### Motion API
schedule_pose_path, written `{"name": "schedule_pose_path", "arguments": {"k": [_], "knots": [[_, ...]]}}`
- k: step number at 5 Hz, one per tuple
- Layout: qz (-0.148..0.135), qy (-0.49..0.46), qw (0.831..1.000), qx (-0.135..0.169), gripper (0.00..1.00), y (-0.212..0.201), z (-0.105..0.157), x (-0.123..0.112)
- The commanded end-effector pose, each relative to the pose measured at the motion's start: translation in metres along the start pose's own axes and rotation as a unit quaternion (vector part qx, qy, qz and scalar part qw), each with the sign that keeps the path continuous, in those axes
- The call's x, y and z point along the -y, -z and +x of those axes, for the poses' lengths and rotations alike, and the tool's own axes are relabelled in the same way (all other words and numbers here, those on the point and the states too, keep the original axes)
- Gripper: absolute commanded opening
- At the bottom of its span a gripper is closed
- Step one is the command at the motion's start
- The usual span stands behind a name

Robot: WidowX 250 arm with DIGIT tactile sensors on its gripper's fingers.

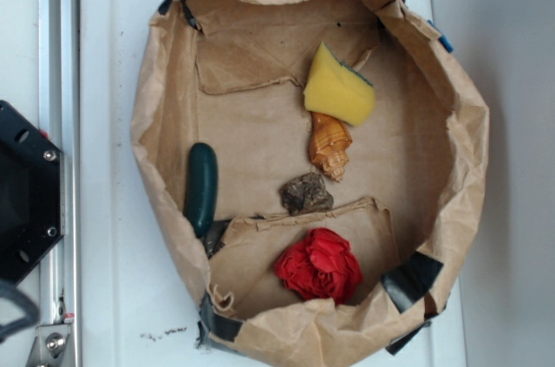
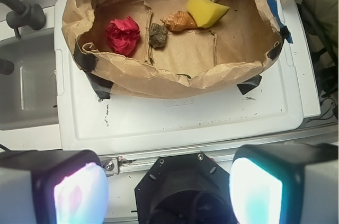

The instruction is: Grab the green sponge.

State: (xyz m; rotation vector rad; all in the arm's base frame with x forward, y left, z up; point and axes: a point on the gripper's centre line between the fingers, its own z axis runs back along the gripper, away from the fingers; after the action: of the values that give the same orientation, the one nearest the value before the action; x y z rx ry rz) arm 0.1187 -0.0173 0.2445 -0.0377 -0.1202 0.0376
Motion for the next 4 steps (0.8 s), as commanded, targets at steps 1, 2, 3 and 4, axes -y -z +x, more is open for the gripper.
{"name": "schedule_pose_path", "arguments": {"k": [1, 2, 3, 4], "knots": [[0.0, 0.0, 1.0, 0.0, 1.0, 0.0, 0.0, 0.0], [-0.017, -0.065, 0.998, 0.014, 1.0, 0.014, 0.038, -0.005], [-0.003, -0.084, 0.996, 0.03, 1.0, 0.028, 0.064, -0.01], [-0.016, -0.118, 0.991, 0.068, 1.0, 0.039, 0.09, -0.014]]}}
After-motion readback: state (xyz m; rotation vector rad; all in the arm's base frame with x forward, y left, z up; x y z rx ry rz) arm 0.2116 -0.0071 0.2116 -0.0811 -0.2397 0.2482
